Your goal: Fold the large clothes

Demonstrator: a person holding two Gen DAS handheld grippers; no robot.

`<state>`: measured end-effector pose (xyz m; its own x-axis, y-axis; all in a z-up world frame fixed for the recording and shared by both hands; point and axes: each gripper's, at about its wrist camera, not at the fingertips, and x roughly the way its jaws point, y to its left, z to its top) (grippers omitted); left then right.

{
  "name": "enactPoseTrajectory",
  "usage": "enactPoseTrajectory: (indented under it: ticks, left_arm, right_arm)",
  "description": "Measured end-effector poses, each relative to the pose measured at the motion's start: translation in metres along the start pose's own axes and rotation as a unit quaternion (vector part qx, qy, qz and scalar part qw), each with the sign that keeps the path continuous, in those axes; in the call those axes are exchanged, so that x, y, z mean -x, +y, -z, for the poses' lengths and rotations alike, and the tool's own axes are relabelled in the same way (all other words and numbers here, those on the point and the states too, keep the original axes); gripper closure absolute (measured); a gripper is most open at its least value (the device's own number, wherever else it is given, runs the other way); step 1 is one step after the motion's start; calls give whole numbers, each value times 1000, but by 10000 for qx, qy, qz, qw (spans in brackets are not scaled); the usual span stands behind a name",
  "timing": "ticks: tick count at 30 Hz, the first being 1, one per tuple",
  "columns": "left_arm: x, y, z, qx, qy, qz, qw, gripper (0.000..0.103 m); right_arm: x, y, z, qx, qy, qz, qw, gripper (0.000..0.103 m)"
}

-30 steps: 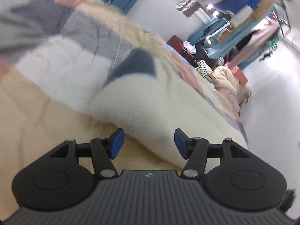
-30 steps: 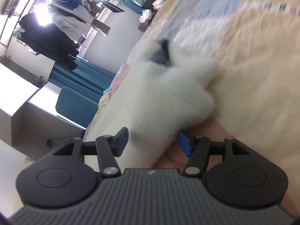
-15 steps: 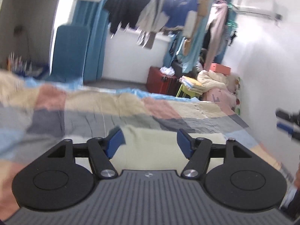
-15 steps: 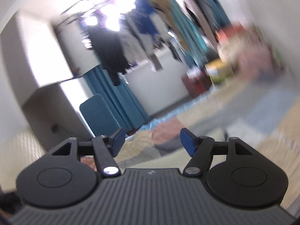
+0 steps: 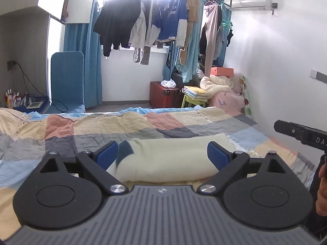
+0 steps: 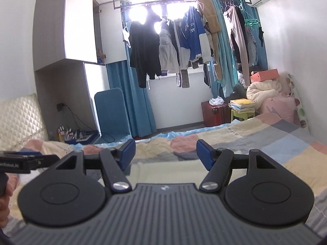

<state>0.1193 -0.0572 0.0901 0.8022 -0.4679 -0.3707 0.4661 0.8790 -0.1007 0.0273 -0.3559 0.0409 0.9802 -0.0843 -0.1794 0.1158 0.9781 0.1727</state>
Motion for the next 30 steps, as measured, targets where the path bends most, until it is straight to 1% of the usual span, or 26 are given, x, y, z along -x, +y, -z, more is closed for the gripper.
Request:
enactPoseTrajectory:
  ticks: [3,7,9,13,15,17,20,23,30]
  left_arm:
    - [14,-3,14,3,-37,-22,10000,5]
    - [25,-6,27,96,48,31,9999,5]
    - [29,-7,33,119,26,-18,9999,4]
    - [35,-13,47,-63,-71,-203,9997,3]
    - [37,-13,54,-40,-64,-255,9996,3]
    - [36,-11,61,-56,-42,-281,9996,3]
    - [32,-12,69,-197,-6,-427,9989,3]
    - [25,-7,75,-157,71,-471,9987,2]
    - [9,-2,86,-63,323,-486,9983,2]
  right_arm:
    - [12,8,5,-7,99,-18,9999,35]
    - [24,18,15,152,147,33,9998,35]
    - [25,19,20,143,207,56,9997,35]
    - [27,21,32,112,351,91,9993,35]
    - [29,20,40,84,396,156,9991,35]
    - [28,19,47,69,491,203,9986,35]
    - [25,20,57,101,595,250,9979,35]
    - [26,22,66,188,613,349,9973,35]
    - [18,21,81,204,850,480,9950,35]
